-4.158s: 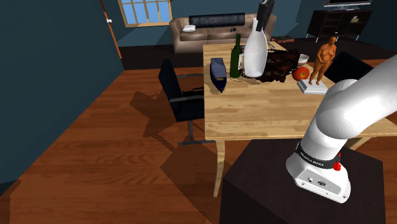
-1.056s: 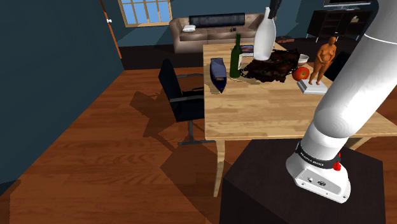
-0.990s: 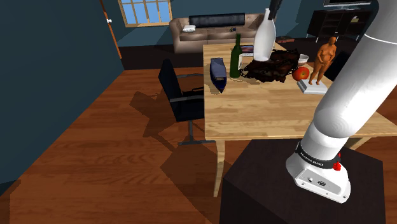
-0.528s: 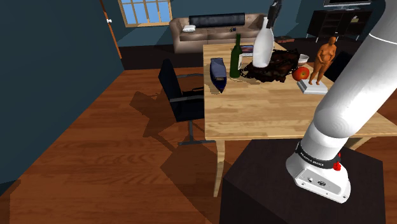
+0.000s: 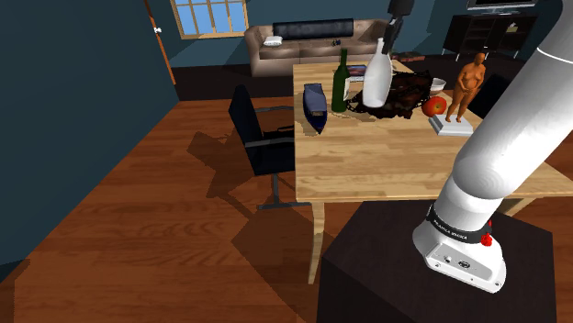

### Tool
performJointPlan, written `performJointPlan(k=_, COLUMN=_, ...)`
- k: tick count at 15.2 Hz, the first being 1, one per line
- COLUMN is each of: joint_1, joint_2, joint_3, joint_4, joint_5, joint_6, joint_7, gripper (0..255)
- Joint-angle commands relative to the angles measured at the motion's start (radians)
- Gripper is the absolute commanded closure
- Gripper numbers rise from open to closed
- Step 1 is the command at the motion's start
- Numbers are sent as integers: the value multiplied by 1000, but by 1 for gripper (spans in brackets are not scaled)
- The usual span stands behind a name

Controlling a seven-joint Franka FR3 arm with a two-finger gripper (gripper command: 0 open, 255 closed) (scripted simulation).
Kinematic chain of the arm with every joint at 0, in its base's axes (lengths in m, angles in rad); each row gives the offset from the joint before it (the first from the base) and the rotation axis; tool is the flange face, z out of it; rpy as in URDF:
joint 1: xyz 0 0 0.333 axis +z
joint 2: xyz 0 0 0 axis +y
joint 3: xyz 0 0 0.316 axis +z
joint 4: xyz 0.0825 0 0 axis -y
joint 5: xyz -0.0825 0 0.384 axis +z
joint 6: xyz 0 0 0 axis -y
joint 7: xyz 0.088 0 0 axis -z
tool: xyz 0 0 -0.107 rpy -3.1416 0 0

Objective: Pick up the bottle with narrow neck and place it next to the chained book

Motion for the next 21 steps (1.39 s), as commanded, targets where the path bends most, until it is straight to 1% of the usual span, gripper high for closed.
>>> performJointPlan(k=1, joint_1=-1, joint_2=-3, joint_3=-1, joint_4=-26, joint_5=-2, joint_6=24, joint_7=-2, gripper=255)
performJointPlan(k=11, joint_1=-5, joint_2=-1, joint_3=-7, joint_4=-158, joint_5=0, joint_6=158, joint_7=-12, gripper=255)
performJointPlan(k=21, joint_1=-6, joint_2=29, joint_3=-18, joint_4=-267, joint_5=21, joint_6=290, joint_7=-36, gripper=255)
